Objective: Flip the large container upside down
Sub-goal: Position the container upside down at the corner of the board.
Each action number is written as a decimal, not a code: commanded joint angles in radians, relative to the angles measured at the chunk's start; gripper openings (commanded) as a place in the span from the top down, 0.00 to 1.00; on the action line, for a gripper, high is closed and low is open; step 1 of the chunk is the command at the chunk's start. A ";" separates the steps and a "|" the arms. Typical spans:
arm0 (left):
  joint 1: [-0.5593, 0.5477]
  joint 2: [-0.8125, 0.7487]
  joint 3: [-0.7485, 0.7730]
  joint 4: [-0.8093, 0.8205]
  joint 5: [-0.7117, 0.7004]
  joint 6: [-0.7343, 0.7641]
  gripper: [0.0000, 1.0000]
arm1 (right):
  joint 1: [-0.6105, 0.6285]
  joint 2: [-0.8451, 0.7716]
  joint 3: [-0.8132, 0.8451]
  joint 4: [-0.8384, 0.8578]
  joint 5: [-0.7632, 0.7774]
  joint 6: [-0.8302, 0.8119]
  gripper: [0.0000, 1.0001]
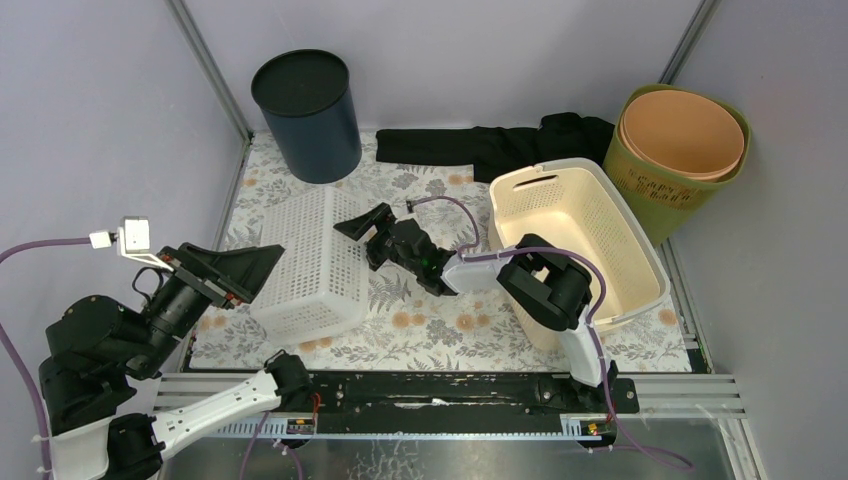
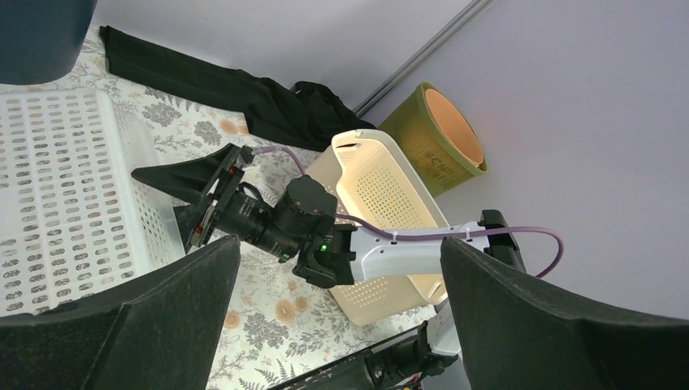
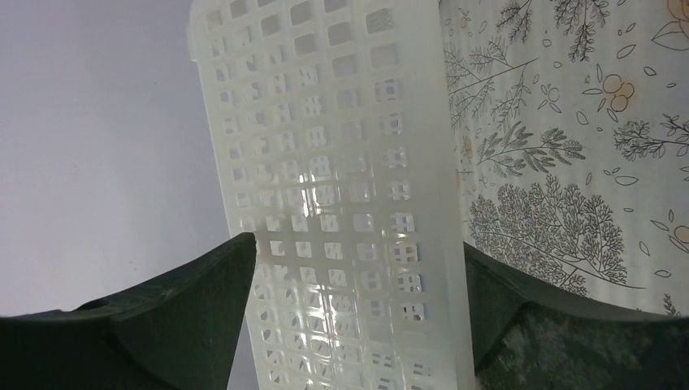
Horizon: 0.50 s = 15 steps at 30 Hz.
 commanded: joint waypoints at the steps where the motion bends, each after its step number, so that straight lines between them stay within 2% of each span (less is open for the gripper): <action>1: 0.002 0.017 -0.004 0.004 -0.001 0.006 0.00 | -0.005 -0.060 0.029 -0.025 -0.005 -0.020 0.12; 15: 0.002 0.000 -0.028 0.004 -0.001 0.002 0.00 | -0.005 0.003 0.062 -0.074 -0.034 -0.020 0.11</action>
